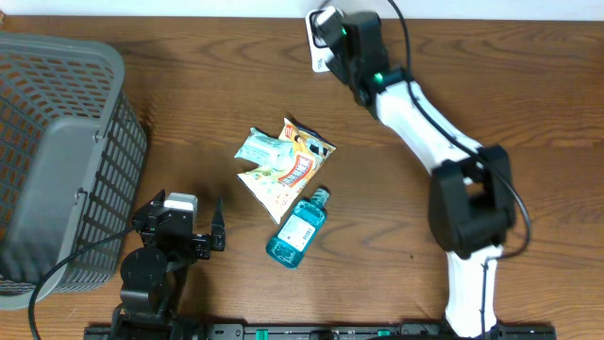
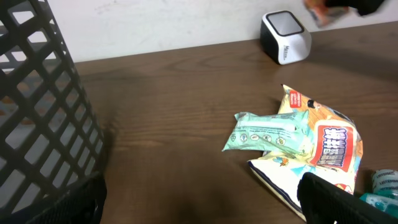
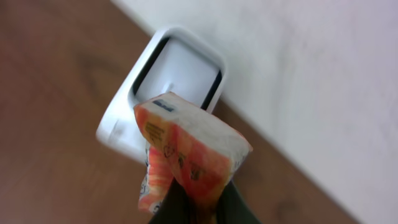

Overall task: Scan the item barcode
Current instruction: 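Hold the orange box in front of the white scanner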

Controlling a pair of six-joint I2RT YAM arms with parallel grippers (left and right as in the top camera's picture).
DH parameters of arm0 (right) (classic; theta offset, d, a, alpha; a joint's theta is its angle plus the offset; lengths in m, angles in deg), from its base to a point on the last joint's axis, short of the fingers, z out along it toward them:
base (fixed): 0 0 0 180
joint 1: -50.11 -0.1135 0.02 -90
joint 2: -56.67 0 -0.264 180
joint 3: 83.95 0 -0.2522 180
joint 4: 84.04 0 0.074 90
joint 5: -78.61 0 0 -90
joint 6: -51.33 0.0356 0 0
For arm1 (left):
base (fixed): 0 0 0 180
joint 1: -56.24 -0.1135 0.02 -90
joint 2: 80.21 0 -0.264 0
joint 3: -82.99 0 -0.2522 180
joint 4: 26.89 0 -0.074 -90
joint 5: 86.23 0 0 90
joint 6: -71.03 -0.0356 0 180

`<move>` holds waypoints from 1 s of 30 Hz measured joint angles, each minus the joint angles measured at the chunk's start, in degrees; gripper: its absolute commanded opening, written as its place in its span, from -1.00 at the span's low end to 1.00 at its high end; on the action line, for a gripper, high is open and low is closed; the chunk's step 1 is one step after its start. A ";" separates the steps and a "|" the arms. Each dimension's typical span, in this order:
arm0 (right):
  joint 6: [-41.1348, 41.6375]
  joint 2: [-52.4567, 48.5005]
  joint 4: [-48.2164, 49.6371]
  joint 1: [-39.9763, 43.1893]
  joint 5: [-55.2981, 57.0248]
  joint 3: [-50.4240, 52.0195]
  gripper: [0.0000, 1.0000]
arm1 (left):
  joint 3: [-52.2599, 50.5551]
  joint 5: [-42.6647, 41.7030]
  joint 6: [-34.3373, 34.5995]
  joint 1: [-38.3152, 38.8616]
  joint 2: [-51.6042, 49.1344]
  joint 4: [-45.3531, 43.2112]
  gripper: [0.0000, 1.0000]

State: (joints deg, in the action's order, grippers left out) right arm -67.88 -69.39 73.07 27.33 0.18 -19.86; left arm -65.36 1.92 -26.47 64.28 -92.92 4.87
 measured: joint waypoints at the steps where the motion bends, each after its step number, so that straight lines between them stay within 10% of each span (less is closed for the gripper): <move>1: -0.61 -1.88 -0.13 -0.20 0.79 -2.73 -0.99 | 0.00 -0.02 0.00 0.00 0.00 0.00 0.96; 11: -9.68 -18.16 1.38 -2.01 11.37 -19.50 -0.98 | 0.00 0.00 0.00 0.00 0.00 0.00 0.96; 30: -23.15 -19.82 -2.60 -5.09 24.63 -20.85 -0.98 | 0.00 -0.02 0.00 0.00 0.00 0.00 0.95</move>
State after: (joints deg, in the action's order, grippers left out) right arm -91.02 -89.21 70.47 22.24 24.81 -40.71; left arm -65.36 1.90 -26.47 64.28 -92.92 4.87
